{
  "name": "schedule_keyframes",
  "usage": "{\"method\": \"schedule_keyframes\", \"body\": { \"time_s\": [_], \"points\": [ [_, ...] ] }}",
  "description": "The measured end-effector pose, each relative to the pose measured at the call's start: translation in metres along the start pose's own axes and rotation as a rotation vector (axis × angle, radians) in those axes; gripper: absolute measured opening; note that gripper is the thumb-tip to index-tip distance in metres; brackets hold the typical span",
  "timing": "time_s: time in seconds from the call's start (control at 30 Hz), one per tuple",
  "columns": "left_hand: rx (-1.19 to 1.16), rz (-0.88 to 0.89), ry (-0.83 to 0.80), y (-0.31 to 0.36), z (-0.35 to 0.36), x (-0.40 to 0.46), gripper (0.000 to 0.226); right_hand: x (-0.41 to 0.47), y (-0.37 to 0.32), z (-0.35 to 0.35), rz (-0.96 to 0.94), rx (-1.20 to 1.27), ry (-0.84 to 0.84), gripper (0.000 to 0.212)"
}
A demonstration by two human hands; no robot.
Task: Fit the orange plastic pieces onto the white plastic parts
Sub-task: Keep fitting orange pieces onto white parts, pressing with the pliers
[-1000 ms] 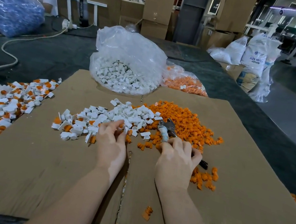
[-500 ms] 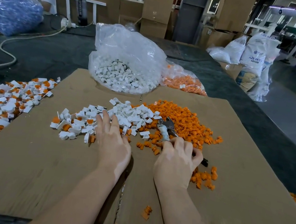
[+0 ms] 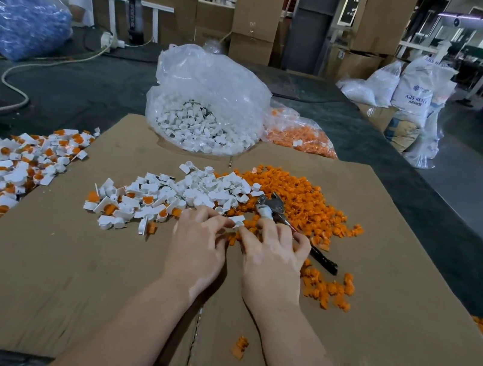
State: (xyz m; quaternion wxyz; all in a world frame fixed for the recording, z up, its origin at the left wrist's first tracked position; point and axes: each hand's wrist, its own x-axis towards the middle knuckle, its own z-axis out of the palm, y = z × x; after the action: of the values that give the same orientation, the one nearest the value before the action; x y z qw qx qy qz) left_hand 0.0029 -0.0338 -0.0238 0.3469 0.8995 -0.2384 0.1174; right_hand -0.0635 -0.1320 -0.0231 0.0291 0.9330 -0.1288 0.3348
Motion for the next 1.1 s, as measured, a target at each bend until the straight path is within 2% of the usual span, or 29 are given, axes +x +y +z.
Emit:
{"method": "schedule_keyframes", "body": {
  "time_s": [0.13, 0.37, 0.47, 0.57, 0.73, 1.0, 1.1],
  "points": [
    [0.039, 0.049, -0.066, -0.001, 0.002, 0.001, 0.02, 0.001, 0.001, 0.0, 0.02, 0.023, -0.001, 0.021],
    [0.083, -0.048, 0.006, -0.002, 0.006, 0.003, 0.023, 0.0, -0.001, -0.002, 0.139, -0.032, 0.039, 0.025],
    [0.183, 0.032, -0.031, 0.0, 0.011, 0.003, 0.038, 0.0, -0.002, -0.004, 0.126, -0.057, 0.059, 0.027],
    [0.217, 0.105, -0.091, 0.001, 0.014, 0.003, 0.036, -0.001, -0.001, -0.002, 0.111, -0.046, 0.079, 0.021],
    [0.146, 0.098, -0.061, 0.002, 0.01, 0.004, 0.026, -0.001, 0.0, 0.0, 0.095, -0.018, 0.073, 0.021],
    [0.102, 0.056, -0.102, 0.004, 0.003, 0.004, 0.018, 0.001, 0.002, 0.001, 0.148, 0.073, 0.069, 0.024],
    [-0.025, 0.056, -0.062, 0.004, 0.001, 0.004, 0.011, 0.0, 0.003, -0.001, 0.169, 0.103, 0.072, 0.025]
  ]
}}
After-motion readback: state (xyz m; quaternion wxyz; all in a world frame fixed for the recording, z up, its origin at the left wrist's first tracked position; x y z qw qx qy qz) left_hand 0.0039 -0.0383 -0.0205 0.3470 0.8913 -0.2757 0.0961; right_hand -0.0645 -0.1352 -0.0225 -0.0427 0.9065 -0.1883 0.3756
